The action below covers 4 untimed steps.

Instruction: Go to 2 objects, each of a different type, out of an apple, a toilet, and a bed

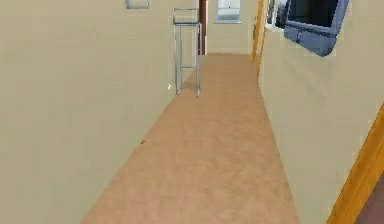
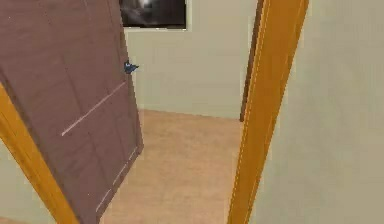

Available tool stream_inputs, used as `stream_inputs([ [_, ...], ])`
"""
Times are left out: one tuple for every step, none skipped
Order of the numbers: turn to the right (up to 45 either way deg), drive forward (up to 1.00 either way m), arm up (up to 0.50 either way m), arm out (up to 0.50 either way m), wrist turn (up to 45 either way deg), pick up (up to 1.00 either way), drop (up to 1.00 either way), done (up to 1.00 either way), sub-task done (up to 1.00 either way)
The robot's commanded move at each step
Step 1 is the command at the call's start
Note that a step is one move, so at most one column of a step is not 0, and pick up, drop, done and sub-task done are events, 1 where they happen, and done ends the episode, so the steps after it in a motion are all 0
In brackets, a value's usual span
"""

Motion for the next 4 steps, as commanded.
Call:
stream_inputs([
  [45.0, 0.00, 0.00, 0.00, 0.0, 0.00, 0.00, 0.00, 0.00],
  [27.0, 0.00, 0.00, 0.00, 0.0, 0.00, 0.00, 0.00, 0.00],
  [0.0, 0.65, 0.00, 0.00, 0.0, 0.00, 0.00, 0.00, 0.00],
  [45.0, 0.00, 0.00, 0.00, 0.0, 0.00, 0.00, 0.00, 0.00],
])
